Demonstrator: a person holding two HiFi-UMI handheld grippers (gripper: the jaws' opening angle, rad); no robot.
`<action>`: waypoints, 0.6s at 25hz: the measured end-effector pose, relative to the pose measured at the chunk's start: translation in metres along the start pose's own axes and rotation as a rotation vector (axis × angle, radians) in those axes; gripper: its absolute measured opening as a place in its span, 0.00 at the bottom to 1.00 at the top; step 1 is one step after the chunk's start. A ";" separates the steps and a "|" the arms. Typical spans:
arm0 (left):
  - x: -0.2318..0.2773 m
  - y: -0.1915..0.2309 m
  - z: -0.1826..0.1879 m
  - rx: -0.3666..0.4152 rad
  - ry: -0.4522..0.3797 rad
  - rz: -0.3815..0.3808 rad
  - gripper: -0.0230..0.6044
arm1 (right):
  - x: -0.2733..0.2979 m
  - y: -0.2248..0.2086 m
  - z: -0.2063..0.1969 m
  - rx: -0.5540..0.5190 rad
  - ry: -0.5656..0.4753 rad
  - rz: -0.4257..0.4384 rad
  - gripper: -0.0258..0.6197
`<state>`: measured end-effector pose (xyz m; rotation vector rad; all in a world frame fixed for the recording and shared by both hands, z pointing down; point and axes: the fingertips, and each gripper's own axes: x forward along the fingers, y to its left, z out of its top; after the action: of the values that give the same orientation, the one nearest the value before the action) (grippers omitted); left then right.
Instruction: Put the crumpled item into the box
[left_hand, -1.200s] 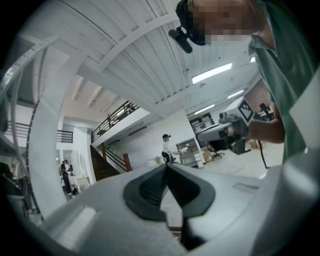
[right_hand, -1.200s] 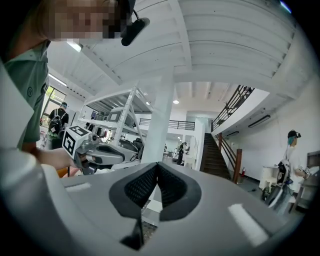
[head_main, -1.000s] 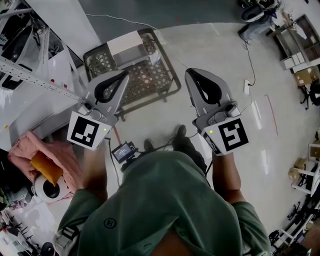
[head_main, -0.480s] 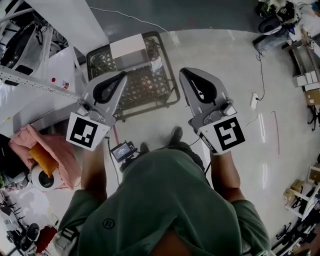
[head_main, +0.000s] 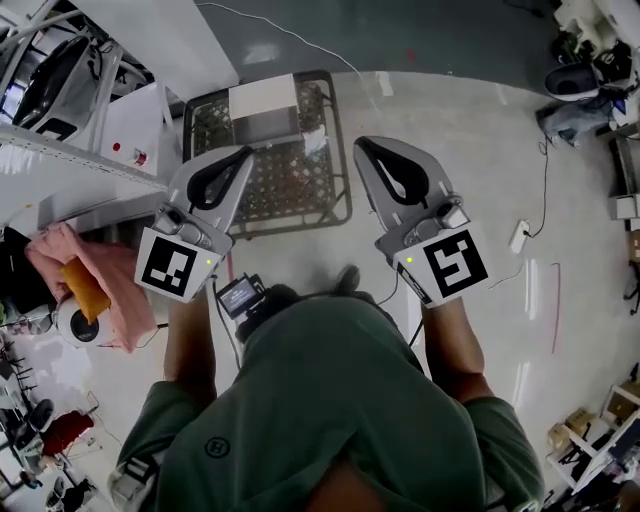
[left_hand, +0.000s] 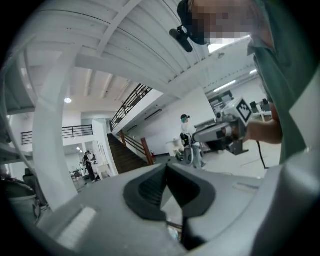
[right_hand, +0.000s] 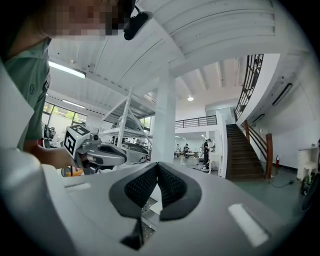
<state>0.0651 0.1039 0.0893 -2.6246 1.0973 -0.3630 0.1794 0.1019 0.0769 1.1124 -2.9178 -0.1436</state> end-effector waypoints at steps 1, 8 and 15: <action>0.005 -0.002 0.000 0.003 0.004 0.005 0.04 | -0.001 -0.005 -0.003 0.003 0.000 0.009 0.05; 0.025 0.002 0.002 0.002 0.033 0.013 0.04 | 0.002 -0.027 -0.006 0.014 0.000 0.025 0.05; 0.051 0.026 -0.019 -0.031 0.021 -0.036 0.04 | 0.025 -0.042 -0.019 0.011 0.053 -0.013 0.05</action>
<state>0.0768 0.0462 0.1043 -2.6772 1.0717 -0.3850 0.1898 0.0524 0.0914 1.1187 -2.8693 -0.0974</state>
